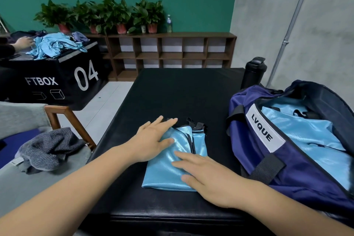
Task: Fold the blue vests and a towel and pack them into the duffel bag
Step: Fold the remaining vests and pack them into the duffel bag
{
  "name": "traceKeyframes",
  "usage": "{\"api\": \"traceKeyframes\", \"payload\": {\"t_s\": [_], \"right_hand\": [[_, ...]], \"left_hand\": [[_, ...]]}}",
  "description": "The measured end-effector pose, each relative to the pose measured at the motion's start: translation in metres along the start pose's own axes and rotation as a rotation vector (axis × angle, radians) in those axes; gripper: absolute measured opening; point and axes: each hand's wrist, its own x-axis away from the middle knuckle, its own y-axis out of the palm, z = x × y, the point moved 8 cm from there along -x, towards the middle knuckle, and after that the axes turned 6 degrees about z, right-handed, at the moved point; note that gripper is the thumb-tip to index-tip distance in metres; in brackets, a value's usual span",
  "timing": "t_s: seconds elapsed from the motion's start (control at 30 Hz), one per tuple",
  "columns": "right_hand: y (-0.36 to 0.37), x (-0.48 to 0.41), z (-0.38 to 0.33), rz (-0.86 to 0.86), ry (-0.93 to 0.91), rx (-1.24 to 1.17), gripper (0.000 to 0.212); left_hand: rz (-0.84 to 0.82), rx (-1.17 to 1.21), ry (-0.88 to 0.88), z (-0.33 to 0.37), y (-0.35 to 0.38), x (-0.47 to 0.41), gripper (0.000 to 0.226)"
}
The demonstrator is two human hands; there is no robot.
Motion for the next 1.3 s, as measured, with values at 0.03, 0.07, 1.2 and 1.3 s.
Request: {"api": "traceKeyframes", "payload": {"t_s": [0.03,0.07,1.2,1.3], "right_hand": [[0.001,0.002,0.0,-0.009,-0.007,0.015,0.051],[0.001,0.004,0.001,-0.013,-0.011,0.028,0.053],[-0.045,0.006,0.034,0.413,0.245,-0.526,0.017],[-0.039,0.003,0.041,0.449,0.314,-0.445,0.012]], "left_hand": [[0.021,0.015,-0.01,0.001,-0.008,0.004,0.068],[0.045,0.026,-0.013,0.002,-0.016,0.01,0.068],[0.024,0.438,-0.111,0.043,-0.041,0.072,0.011],[-0.02,0.445,-0.132,0.04,-0.039,0.069,0.012]]}}
